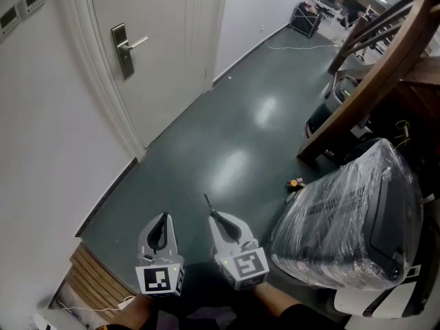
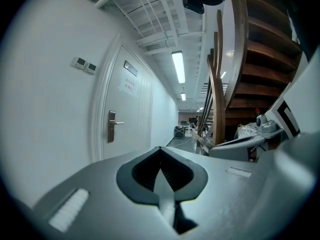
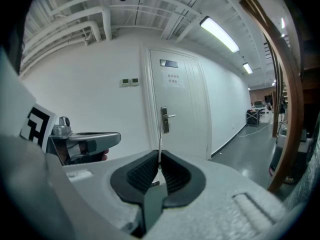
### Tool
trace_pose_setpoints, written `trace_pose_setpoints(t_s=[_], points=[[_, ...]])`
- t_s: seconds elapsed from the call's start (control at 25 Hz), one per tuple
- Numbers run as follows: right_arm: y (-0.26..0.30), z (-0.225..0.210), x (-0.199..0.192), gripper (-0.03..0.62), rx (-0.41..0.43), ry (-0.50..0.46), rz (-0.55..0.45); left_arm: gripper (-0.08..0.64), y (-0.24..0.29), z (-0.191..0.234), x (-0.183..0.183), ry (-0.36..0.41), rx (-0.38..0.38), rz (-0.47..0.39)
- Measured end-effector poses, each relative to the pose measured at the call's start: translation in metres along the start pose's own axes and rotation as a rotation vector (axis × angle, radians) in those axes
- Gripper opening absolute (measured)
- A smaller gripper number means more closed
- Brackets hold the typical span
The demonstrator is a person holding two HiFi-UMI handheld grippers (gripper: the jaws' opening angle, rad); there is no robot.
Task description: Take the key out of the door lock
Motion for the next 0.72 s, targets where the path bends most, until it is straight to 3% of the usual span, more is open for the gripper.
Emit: trace_pose_setpoints(t_s=[0.72], points=[[0.006, -0.043, 0.001, 0.013, 0.049, 0.017, -0.003, 0.018, 0.013, -0.023, 0.001, 0.022, 0.093, 0.003]])
Point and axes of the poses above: the fingertips, and each gripper's own axes: y forward along the fingers, z to its left, x out of its top, the point moved 10 cm from there along -y, backward along the fingers, and after that the axes turned 2 degrees about z, right-handed, at the moved point
